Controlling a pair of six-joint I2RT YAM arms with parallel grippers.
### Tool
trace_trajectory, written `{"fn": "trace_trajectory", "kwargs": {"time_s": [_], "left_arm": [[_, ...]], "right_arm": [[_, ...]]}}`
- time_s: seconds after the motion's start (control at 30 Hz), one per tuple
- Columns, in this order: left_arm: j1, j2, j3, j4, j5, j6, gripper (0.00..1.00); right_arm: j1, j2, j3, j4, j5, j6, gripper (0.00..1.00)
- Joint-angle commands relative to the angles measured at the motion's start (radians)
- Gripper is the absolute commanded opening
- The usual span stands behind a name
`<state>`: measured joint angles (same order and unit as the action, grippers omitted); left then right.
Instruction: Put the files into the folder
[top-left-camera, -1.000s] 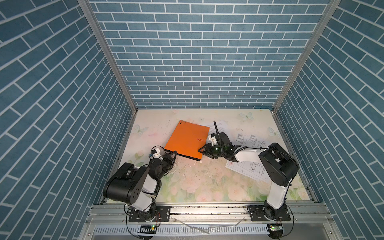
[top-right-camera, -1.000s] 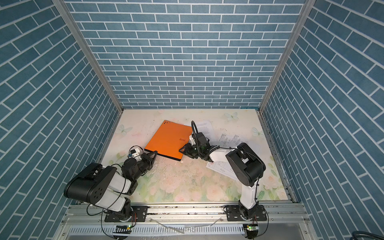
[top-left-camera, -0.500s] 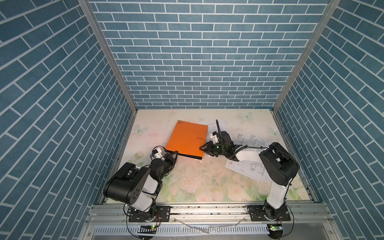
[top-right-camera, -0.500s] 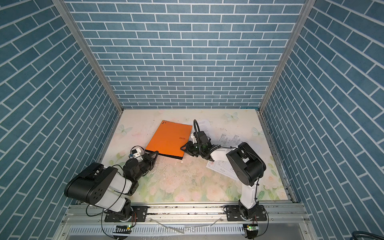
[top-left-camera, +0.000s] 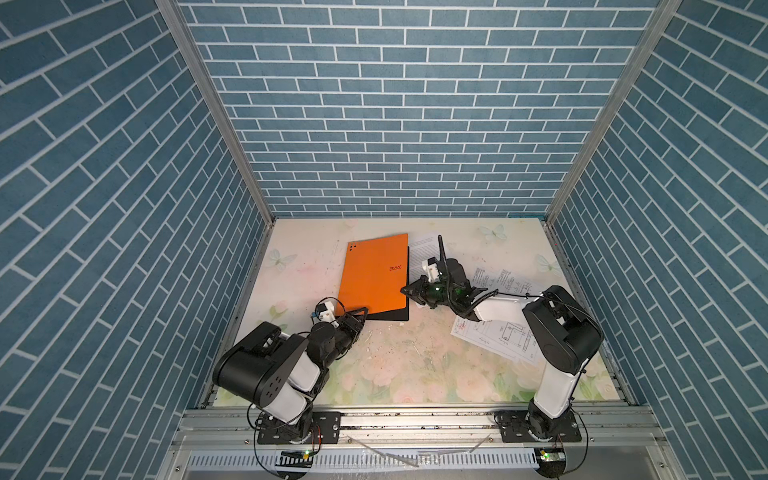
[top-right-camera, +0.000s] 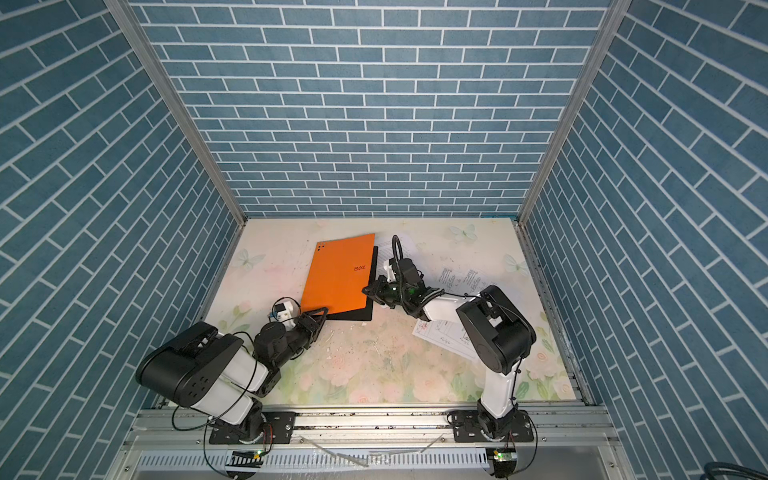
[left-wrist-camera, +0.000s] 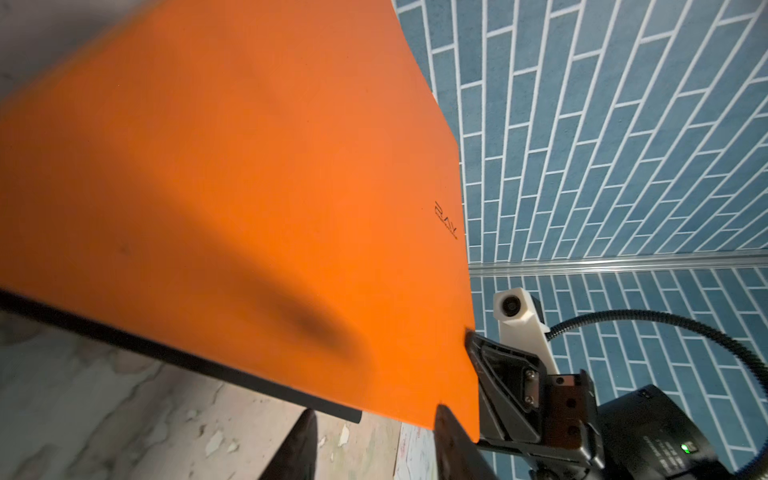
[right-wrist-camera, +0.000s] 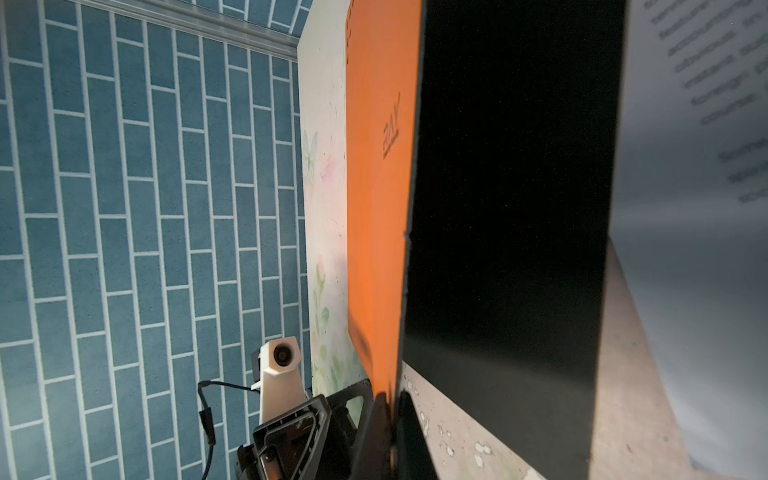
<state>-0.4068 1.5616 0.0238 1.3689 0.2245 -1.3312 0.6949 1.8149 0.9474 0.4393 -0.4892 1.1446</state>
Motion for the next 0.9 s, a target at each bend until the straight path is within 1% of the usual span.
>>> {"fn": "trace_trajectory", "kwargs": {"time_s": [0.0, 0.03, 0.13, 0.17, 0.23, 0.27, 0.33, 0.37, 0.4, 0.43, 0.5, 0.57, 0.63, 0.67, 0.7, 0.77, 0.8, 0.87], "left_arm": [[-0.018, -0.034, -0.01, 0.027, 0.015, 0.037, 0.58], [-0.024, -0.048, -0.014, 0.013, 0.015, 0.041, 0.6], [-0.047, -0.127, -0.018, -0.089, 0.013, 0.068, 0.7], [-0.06, -0.171, -0.012, -0.143, 0.013, 0.084, 0.73], [-0.089, -0.282, 0.007, -0.301, 0.001, 0.127, 0.75], [-0.106, -0.365, 0.029, -0.437, -0.011, 0.16, 0.76], [-0.137, -0.546, 0.104, -0.781, -0.056, 0.263, 0.79], [-0.161, -0.649, 0.157, -0.997, -0.106, 0.337, 0.82], [-0.181, -0.742, 0.213, -1.152, -0.167, 0.419, 0.87], [-0.188, -0.804, 0.245, -1.276, -0.206, 0.465, 0.89], [-0.191, -0.899, 0.298, -1.465, -0.257, 0.58, 0.93], [-0.197, -0.9, 0.357, -1.609, -0.27, 0.696, 0.93], [-0.229, -0.832, 0.428, -1.716, -0.294, 0.813, 0.93], [-0.268, -0.78, 0.467, -1.754, -0.326, 0.869, 0.93], [-0.318, -0.723, 0.501, -1.779, -0.385, 0.92, 0.93], [-0.421, -0.624, 0.554, -1.791, -0.511, 0.999, 0.93], [-0.466, -0.578, 0.568, -1.772, -0.556, 1.042, 0.93], [-0.529, -0.511, 0.579, -1.73, -0.632, 1.095, 0.93]], "right_arm": [[-0.001, -0.061, 0.013, -0.065, 0.01, -0.016, 0.0], [-0.001, -0.072, 0.019, -0.09, 0.015, -0.019, 0.0], [-0.004, -0.097, 0.045, -0.181, 0.031, -0.048, 0.0], [-0.005, -0.104, 0.052, -0.211, 0.039, -0.059, 0.0], [-0.01, -0.108, 0.057, -0.23, 0.04, -0.066, 0.0], [-0.014, -0.109, 0.056, -0.232, 0.038, -0.063, 0.0], [-0.018, -0.114, 0.052, -0.234, 0.039, -0.063, 0.0], [-0.02, -0.119, 0.051, -0.236, 0.042, -0.064, 0.0], [-0.021, -0.122, 0.051, -0.237, 0.043, -0.063, 0.0], [-0.023, -0.125, 0.053, -0.237, 0.041, -0.065, 0.0], [-0.024, -0.127, 0.061, -0.246, 0.038, -0.067, 0.0], [-0.025, -0.129, 0.074, -0.259, 0.035, -0.069, 0.0], [-0.026, -0.129, 0.087, -0.271, 0.03, -0.069, 0.0], [-0.026, -0.13, 0.095, -0.274, 0.026, -0.07, 0.0], [-0.026, -0.133, 0.101, -0.278, 0.025, -0.068, 0.0], [-0.026, -0.14, 0.111, -0.292, 0.026, -0.069, 0.0], [-0.026, -0.147, 0.113, -0.297, 0.03, -0.069, 0.0], [-0.03, -0.159, 0.115, -0.304, 0.033, -0.068, 0.0]]}}
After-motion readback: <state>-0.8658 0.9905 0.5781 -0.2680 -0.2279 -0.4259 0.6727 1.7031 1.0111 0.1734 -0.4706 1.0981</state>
